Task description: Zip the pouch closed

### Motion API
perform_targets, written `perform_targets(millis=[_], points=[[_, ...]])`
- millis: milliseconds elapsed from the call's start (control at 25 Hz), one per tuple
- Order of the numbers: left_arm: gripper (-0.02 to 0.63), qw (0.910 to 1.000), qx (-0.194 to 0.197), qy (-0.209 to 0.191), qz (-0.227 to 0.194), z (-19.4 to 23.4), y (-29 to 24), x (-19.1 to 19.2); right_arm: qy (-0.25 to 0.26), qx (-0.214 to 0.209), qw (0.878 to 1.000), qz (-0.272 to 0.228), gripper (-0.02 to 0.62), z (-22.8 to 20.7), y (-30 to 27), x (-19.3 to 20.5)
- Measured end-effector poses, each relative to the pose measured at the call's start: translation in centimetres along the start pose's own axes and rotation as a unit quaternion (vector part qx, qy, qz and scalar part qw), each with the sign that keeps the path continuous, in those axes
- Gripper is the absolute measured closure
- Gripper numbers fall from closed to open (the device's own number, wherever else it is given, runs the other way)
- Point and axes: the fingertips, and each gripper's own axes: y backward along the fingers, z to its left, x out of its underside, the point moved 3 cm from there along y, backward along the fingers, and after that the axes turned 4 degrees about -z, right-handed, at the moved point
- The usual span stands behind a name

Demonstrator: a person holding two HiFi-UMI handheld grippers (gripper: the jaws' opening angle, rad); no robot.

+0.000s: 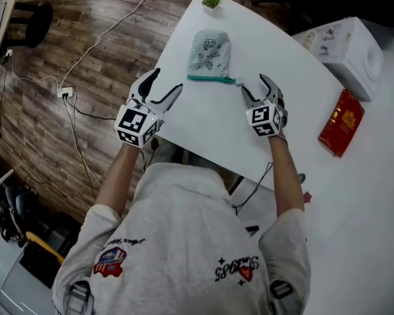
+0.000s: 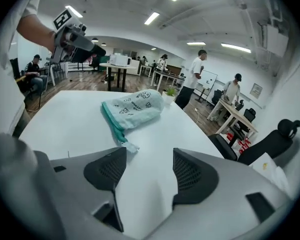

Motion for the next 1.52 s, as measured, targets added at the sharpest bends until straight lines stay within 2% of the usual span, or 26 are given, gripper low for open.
perform_targets(millis=[240,440,600,1000,1200,1360,1520], points=[[0.308,0.9996,-0.027,0.012,0.005,1.6,1.4,0.9,0.064,-0.025,0.997,0.033,0.321,0.2,-2.1,0.9],[0.308,0.9989,-0.041,0.02,0.01,2.4,2.1,1.4,0.089,-0.042,0.995,0.035,0.344,0.4,-3.6,0.6],[0.308,0.9986,-0.045,0.024,0.01,2.8,2.3,1.7,0.12,-0.075,0.989,0.032,0.351,1.4,-4.1,0.0],[0.308,0.9981,-0.051,0.034,0.01,3.0,2.9,2.2,0.188,-0.152,0.969,0.043,0.48,4.0,-4.5,-0.3],[0.308,0.9978,-0.053,0.038,0.01,3.0,3.1,2.6,0.221,-0.168,0.959,0.052,0.499,4.5,-4.6,-0.2],[0.308,0.9978,-0.052,0.04,0.012,3.0,3.2,2.9,0.244,-0.188,0.949,0.064,0.557,5.2,-4.6,-0.1],[0.308,0.9979,-0.051,0.04,0.012,2.9,3.3,2.9,0.245,-0.187,0.948,0.076,0.571,5.3,-4.6,0.1]])
